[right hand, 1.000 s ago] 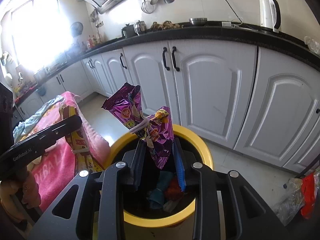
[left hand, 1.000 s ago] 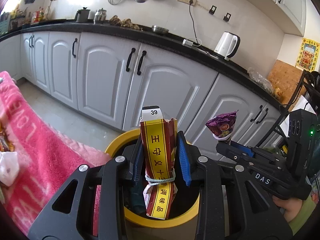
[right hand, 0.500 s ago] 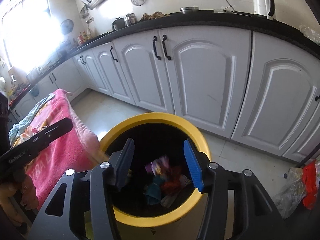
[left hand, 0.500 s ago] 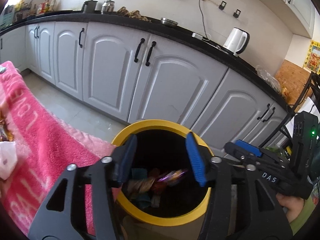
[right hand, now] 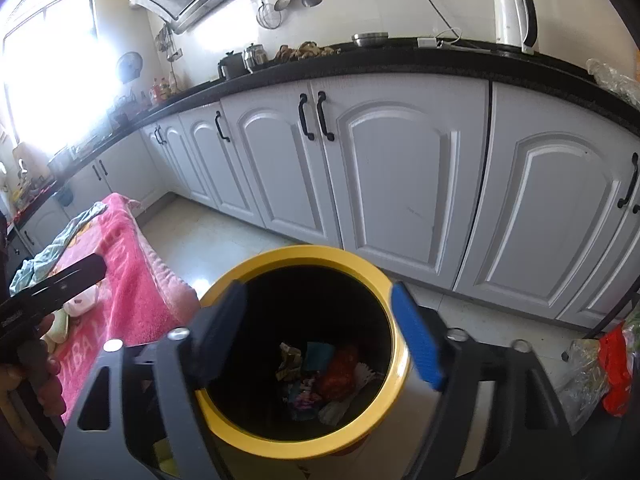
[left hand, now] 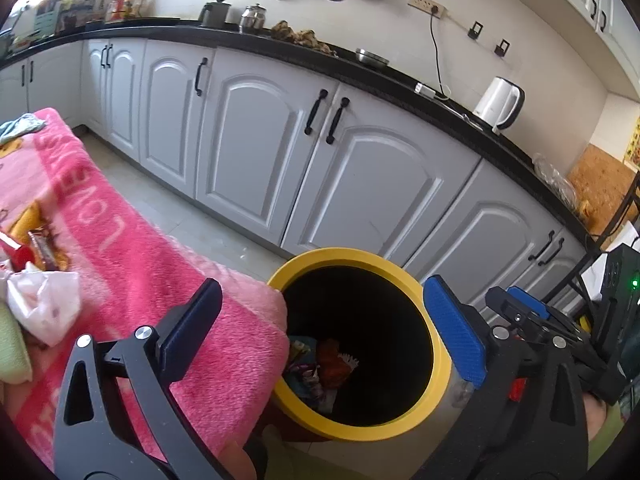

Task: Collect trash
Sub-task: 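Open both tools to drop the tape measure and wrapper into the bin, then move both open tools back over the remaining trash on the blanket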

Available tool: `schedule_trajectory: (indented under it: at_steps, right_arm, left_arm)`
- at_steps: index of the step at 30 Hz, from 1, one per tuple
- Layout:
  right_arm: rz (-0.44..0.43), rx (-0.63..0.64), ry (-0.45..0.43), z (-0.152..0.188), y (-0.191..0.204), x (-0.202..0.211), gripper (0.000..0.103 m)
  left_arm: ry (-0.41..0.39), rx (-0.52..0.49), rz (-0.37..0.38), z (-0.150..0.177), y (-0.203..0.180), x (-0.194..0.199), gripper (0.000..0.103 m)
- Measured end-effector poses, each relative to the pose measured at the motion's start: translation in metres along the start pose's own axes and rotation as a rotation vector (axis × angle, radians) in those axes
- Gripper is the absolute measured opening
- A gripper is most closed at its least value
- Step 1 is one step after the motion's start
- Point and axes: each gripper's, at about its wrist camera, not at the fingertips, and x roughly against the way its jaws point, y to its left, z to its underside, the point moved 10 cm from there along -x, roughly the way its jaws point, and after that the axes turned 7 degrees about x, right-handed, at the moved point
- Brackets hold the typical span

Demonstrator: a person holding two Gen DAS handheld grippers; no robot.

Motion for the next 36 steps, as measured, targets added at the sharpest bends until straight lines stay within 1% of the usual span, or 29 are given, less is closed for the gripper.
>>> schedule_trajectory:
  at_steps: [6, 14, 18, 24, 31, 36]
  right_arm:
    - [-0.005, 0.02, -0.027, -0.008, 0.009, 0.008, 0.079]
    - [-0.034, 0.057, -0.065, -0.018, 0.029, 0.024, 0.08]
    - [-0.041, 0.08, -0.093, -0.024, 0.04, 0.035, 0.086]
    - [-0.054, 0.117, -0.12, -0.03, 0.056, 0.047, 0.086]
    - [-0.085, 0.171, -0.145, -0.034, 0.083, 0.06, 0.087]
    - [-0.114, 0.213, -0.164, -0.036, 0.107, 0.068, 0.087]
  left_arm:
    - [-0.029, 0.023, -0.013, -0.007, 0.01, 0.018, 0.092]
    - [-0.076, 0.036, -0.035, -0.014, 0.023, 0.045, 0.092]
    - [-0.093, 0.038, -0.039, -0.018, 0.025, 0.057, 0.092]
    - [-0.116, 0.033, -0.042, -0.021, 0.027, 0.074, 0.092]
    - [-0.141, 0.038, -0.066, -0.018, 0.037, 0.095, 0.092]
    - [-0.155, 0.051, -0.095, -0.015, 0.054, 0.11, 0.092]
